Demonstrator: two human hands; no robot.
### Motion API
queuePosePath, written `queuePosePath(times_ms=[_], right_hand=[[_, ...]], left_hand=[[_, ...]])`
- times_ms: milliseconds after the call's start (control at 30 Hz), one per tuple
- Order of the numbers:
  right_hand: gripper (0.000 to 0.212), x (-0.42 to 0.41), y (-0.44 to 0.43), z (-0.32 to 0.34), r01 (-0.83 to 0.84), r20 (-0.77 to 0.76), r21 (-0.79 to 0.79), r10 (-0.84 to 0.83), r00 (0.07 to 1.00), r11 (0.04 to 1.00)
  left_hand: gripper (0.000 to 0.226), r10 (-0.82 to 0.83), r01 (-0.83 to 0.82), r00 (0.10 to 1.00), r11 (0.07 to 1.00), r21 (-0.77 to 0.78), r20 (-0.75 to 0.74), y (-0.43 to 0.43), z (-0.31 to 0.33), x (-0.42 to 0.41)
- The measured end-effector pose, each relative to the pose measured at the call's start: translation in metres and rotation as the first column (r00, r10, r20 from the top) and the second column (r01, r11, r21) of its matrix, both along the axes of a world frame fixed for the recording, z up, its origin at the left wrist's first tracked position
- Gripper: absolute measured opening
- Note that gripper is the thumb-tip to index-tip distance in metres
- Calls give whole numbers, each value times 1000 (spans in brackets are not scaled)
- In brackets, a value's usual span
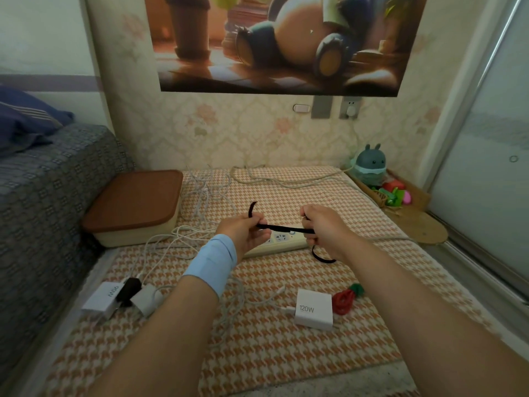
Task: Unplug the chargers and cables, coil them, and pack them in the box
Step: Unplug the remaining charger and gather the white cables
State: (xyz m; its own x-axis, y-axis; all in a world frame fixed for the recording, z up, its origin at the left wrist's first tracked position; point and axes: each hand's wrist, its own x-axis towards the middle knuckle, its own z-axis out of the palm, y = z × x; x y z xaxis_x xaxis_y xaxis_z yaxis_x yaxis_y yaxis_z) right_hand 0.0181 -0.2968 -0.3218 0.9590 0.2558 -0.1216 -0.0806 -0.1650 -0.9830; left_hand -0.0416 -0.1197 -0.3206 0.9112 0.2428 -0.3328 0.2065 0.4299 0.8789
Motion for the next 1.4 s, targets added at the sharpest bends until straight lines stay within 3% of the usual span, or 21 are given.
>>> queuePosePath(times_ms=[67, 133, 233, 300, 433, 533, 667, 700, 733, 767, 800, 833, 867, 967, 1100, 1267, 1333, 1400], right_hand=[[32, -6, 2, 4, -103, 110, -248, 133, 985, 963], [39, -11, 2, 6, -208, 158, -454, 309, 938, 866], [28, -14, 2, 8, -364, 95, -566, 497, 862, 739], [26, -15, 5, 10, -407, 61, -580, 536, 842, 706], [31, -16, 17, 8, -360, 138, -529, 497, 857, 768], [28, -11, 21, 3, -236, 254, -504, 404, 879, 831], [19, -8, 12, 2, -150, 296, -321, 250, 922, 935], [18, -8, 9, 1, -132, 267, -291, 213, 940, 948], [17, -8, 8, 1, -111, 214, -276, 173, 961, 955], [18, -10, 8, 1, -95, 143, -274, 138, 980, 957], [22, -11, 8, 0, -90, 62, -264, 110, 992, 960], [25, -11, 8, -1, -100, -13, -241, 100, 995, 965], [27, -12, 8, 0, -117, -71, -200, 104, 992, 973], [28, -11, 3, 3, -197, -160, -23, 191, 968, 980], [24, -13, -5, 10, -319, -132, -7, 315, 940, 948], [35, -16, -15, 11, -420, -37, -129, 419, 907, 898], [44, -16, -18, 9, -456, -26, -157, 458, 889, 876], [49, -12, -23, 6, -464, -45, -170, 463, 885, 870]], left_hand=[[13, 41, -40, 999, 998, 38, -29, 3, 0, 1], [14, 119, -117, 992, 991, 59, -36, 7, 0, 2], [20, 219, -215, 975, 970, 110, -24, 13, -1, 3], [22, 293, -288, 956, 948, 135, -17, 13, -1, 4], [23, 427, -417, 904, 876, 241, 11, 12, 0, 7], [24, 343, -338, 939, 906, 256, 25, 13, -1, 6], [25, 206, -203, 979, 968, 148, -1, 17, -3, 2], [34, 240, -236, 971, 930, 282, 22, 17, -4, 1], [43, 278, -277, 957, 799, 534, 80, 17, -5, 0], [45, 293, -342, 934, 580, 739, 203, 14, -4, -2], [39, 232, -438, 897, 367, 821, 375, 9, 1, -7], [29, 92, -489, 871, 264, 831, 483, 5, 6, -10], [20, -64, -464, 867, 253, 849, 493, 1, 9, -10], [19, -363, -192, 897, 194, 962, 252, -7, 5, -11], [14, -292, -134, 921, 382, 914, 257, -11, -2, -11], [7, -320, -19, 927, 481, 877, 195, -9, -3, -6], [16, -231, -28, 951, 592, 805, 203, -9, -6, -1], [23, -25, -143, 973, 720, 679, 231, -8, -6, 5]])
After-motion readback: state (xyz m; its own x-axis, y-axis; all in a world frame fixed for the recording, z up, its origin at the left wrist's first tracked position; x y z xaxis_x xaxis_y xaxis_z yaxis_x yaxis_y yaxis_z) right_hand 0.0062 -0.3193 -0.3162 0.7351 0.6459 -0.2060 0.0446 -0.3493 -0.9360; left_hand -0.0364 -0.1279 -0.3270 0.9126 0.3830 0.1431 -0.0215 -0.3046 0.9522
